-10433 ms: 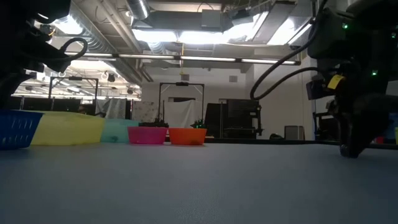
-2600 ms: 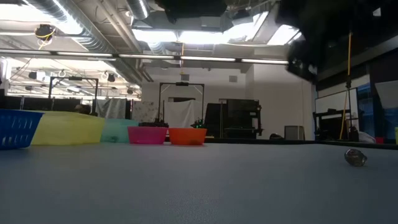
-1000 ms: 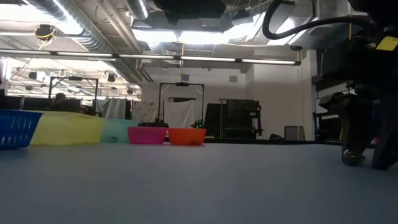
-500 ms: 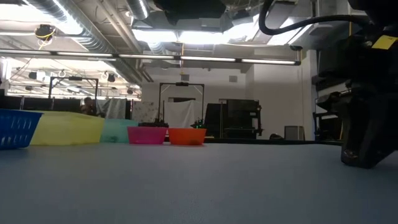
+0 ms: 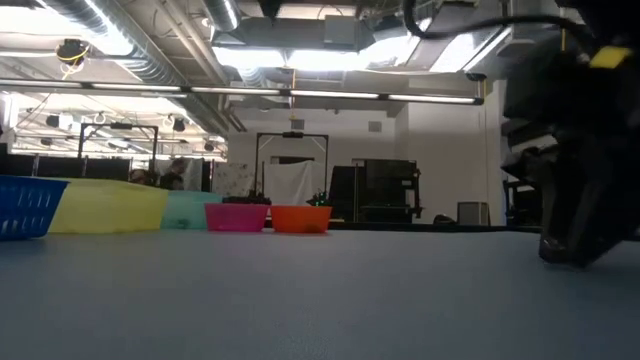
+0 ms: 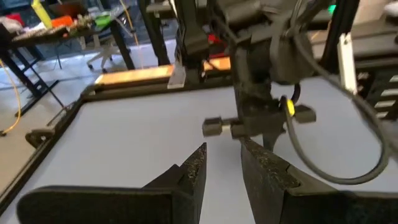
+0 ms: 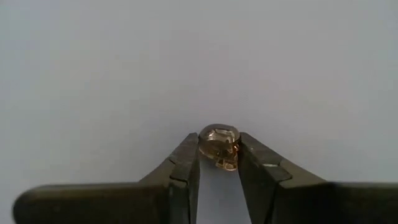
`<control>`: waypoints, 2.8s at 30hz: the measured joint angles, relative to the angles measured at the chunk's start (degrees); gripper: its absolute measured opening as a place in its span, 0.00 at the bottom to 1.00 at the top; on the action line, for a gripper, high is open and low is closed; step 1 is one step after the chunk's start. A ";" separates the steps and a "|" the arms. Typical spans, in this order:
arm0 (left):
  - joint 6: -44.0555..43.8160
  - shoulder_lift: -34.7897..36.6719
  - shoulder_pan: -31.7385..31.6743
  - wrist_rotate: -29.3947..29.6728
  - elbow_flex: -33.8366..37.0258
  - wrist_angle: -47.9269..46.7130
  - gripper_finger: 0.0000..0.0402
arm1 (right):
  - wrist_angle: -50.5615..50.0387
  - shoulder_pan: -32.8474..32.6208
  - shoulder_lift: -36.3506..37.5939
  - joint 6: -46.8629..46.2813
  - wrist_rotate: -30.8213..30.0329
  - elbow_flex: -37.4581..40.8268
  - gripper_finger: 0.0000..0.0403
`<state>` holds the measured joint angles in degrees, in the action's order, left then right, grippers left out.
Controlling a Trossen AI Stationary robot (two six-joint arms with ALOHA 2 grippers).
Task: Sort Halloween decoration
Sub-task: Put the black skull toy into the green bin
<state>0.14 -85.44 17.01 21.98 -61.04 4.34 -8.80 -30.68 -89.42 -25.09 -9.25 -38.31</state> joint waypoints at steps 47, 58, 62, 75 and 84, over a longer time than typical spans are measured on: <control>-1.30 62.71 -6.73 5.74 60.62 14.80 0.21 | 28.49 45.75 -32.48 18.02 22.71 -61.15 0.21; 1.38 64.45 -15.88 -3.56 60.61 13.75 0.21 | 25.24 49.60 -46.98 17.99 23.35 -78.79 0.21; 0.10 64.45 -18.21 -6.71 60.61 13.72 0.21 | 25.39 50.72 -50.28 17.93 22.31 -81.26 0.21; -1.58 64.42 -20.12 -8.44 60.61 12.71 0.21 | 26.93 51.30 -54.41 17.95 19.01 -81.80 0.21; -1.70 64.42 -20.10 -8.44 60.61 12.69 0.21 | 28.69 51.32 -54.32 17.95 16.52 -81.80 0.21</control>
<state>-1.56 -21.02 -3.09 13.54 -0.43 17.04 19.89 20.64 -143.74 -7.14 7.27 -120.11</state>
